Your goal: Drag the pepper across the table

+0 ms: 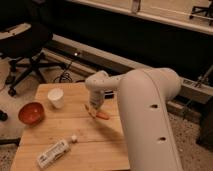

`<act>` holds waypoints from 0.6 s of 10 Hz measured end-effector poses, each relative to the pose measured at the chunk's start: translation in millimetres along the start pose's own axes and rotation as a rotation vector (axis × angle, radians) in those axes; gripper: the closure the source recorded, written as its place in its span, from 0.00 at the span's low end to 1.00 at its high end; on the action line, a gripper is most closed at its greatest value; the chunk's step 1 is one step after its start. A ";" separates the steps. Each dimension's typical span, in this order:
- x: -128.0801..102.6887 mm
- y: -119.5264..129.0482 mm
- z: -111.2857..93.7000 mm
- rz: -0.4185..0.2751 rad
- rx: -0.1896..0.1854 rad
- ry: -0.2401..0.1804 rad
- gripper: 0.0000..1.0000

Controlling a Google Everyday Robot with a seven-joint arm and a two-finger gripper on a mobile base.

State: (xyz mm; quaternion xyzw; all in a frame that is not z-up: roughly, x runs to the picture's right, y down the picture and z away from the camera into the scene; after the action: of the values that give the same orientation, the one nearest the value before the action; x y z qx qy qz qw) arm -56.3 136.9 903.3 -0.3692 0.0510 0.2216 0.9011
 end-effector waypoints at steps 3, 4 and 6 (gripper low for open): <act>7.9 -6.1 0.8 0.021 0.005 -0.002 0.60; 11.2 -8.6 1.0 0.030 0.008 -0.002 0.60; 17.6 -12.1 1.4 0.045 0.011 -0.003 0.60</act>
State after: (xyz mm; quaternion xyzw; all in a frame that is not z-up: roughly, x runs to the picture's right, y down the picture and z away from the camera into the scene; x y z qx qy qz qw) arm -35.3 136.6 907.6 -0.3628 0.0593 0.2421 0.8979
